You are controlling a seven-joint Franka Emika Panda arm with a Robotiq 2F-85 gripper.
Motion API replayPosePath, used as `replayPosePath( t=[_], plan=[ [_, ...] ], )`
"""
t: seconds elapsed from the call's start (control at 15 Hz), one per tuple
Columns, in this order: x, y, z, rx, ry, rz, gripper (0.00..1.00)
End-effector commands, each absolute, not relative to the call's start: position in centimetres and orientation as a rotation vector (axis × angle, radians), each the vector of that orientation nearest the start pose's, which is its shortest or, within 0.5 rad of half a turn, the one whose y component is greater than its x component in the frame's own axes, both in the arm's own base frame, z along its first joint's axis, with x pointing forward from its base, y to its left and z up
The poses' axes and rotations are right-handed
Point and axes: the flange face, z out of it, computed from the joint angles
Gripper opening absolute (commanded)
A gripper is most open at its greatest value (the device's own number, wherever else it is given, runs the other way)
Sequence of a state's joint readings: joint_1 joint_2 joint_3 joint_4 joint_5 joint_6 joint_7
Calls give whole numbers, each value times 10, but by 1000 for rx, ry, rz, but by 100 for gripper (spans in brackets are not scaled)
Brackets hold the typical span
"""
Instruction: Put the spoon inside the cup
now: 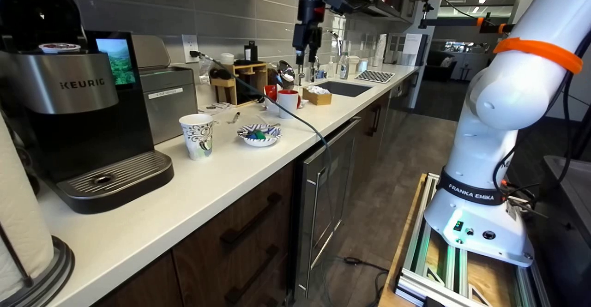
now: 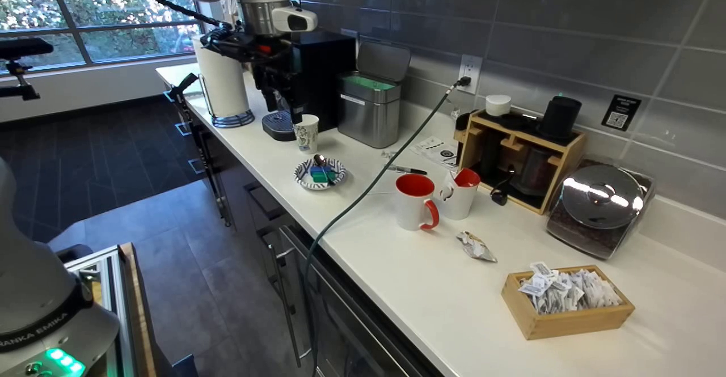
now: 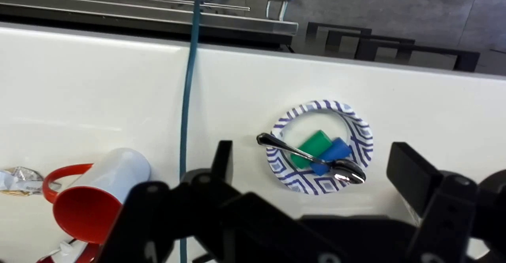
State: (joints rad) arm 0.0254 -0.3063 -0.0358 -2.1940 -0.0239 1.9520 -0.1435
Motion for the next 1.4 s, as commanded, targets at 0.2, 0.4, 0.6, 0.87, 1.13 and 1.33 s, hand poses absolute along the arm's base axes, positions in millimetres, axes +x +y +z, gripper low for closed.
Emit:
replayPosePath(
  t=[0.2, 0.4, 0.6, 0.87, 1.13, 1.33],
  plan=[
    [594, 28, 476, -3103, 131, -18, 100],
    [628, 40, 462, -2993, 130, -27, 100],
    [622, 38, 457, -3027, 135, -38, 100],
    [638, 54, 449, -3053, 409, -14, 100],
    [655, 81, 427, -3057, 740, -1, 100],
    [674, 80, 407, -3022, 989, 13, 100]
  ],
)
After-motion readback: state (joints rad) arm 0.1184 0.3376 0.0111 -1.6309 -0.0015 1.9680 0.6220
